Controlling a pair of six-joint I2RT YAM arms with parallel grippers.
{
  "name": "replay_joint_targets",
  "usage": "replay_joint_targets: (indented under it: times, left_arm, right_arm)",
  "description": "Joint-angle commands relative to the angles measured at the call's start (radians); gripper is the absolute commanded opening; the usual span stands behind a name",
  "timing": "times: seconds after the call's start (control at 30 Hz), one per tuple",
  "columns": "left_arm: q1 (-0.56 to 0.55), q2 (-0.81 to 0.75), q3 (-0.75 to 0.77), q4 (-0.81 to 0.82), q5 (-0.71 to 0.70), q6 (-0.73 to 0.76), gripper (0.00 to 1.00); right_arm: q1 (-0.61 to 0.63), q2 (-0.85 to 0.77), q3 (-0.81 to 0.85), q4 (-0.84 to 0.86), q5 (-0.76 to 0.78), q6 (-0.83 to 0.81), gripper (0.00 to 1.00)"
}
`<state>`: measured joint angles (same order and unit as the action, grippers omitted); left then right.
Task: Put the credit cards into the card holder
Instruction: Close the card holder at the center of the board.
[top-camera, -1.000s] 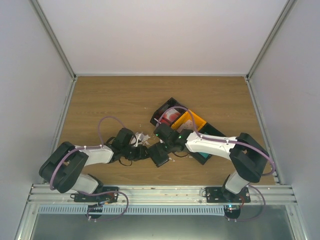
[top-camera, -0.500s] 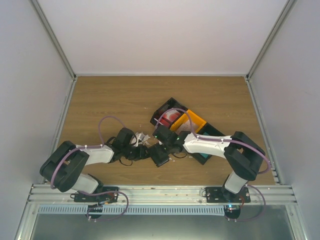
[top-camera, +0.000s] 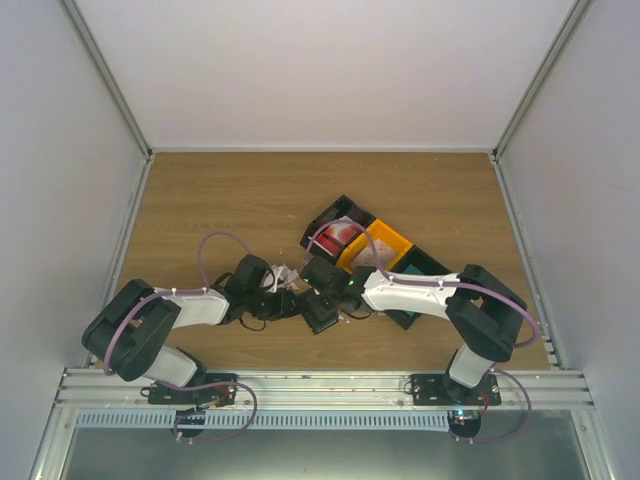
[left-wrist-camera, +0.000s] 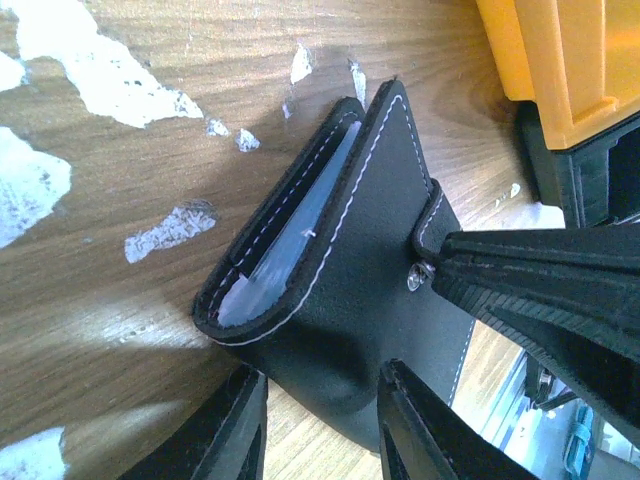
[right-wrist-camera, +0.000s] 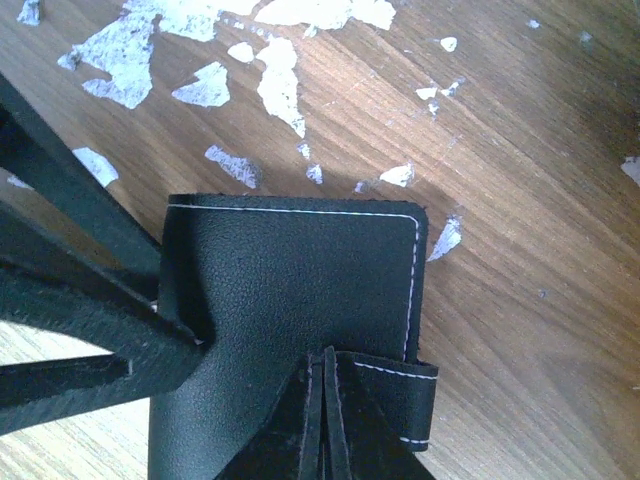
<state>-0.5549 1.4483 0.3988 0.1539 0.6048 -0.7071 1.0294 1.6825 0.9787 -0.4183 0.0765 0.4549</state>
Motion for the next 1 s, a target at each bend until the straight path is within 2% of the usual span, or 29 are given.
replay_joint_targets:
  times: [0.0,0.37,0.67,0.97]
  left_arm:
    - [-0.011,0.049,0.009,0.000,-0.061,0.012,0.34]
    - [-0.011,0.081,0.027,-0.006,-0.093,0.010,0.32]
    - [-0.011,0.072,0.012,0.004,-0.095,-0.006,0.26]
    - [-0.011,0.084,0.012,0.006,-0.100,-0.005,0.26]
  right_arm:
    - [0.038,0.042,0.000,-0.053,-0.018,-0.057,0.00]
    - [0.066,0.058,-0.029,-0.038,-0.059,-0.060,0.01]
    - [0.089,0.094,-0.087,0.021,-0.139,0.061,0.00]
    - [0.119,0.106,-0.158,0.037,-0.149,0.110,0.01]
